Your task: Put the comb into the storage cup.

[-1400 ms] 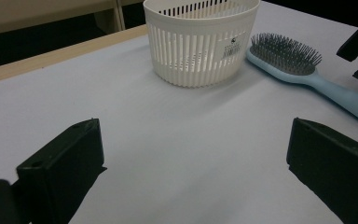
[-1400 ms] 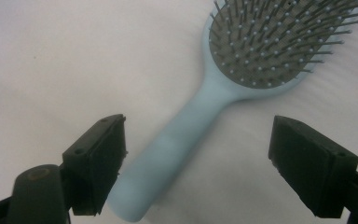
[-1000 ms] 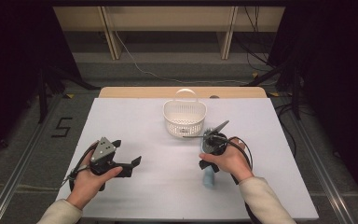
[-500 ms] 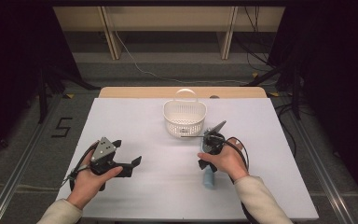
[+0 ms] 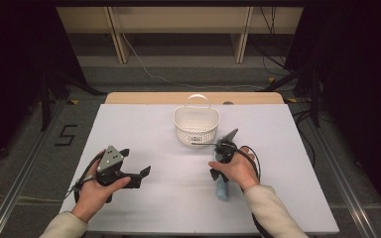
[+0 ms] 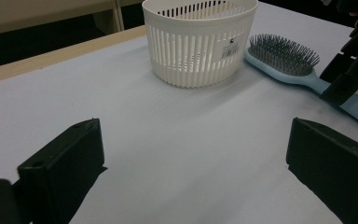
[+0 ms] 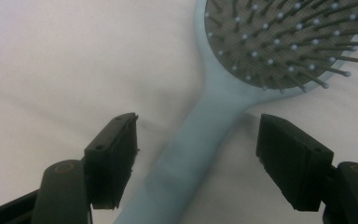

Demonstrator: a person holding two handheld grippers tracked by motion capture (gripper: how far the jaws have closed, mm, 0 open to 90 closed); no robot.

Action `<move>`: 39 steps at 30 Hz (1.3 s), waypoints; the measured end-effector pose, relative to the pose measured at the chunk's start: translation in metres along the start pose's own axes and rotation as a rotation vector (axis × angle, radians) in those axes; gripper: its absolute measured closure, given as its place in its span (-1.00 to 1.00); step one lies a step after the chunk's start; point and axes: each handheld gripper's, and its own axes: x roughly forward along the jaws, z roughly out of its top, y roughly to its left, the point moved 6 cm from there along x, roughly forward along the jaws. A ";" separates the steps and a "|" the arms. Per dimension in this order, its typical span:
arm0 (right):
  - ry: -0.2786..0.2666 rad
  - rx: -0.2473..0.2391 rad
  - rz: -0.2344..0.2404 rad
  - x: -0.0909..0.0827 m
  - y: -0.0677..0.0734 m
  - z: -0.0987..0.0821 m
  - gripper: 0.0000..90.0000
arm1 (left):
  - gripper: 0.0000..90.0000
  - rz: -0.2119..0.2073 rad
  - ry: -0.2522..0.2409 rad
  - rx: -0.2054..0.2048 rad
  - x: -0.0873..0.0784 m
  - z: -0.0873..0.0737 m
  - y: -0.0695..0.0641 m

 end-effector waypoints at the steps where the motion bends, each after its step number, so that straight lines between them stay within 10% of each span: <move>1: 0.000 0.009 -0.003 0.000 0.000 0.001 -0.33 | -0.92 0.001 0.000 -0.001 0.000 0.000 0.000; 39: -0.006 0.132 -0.049 0.006 -0.006 0.006 -0.26 | -0.91 0.001 -0.003 -0.001 -0.001 0.000 0.000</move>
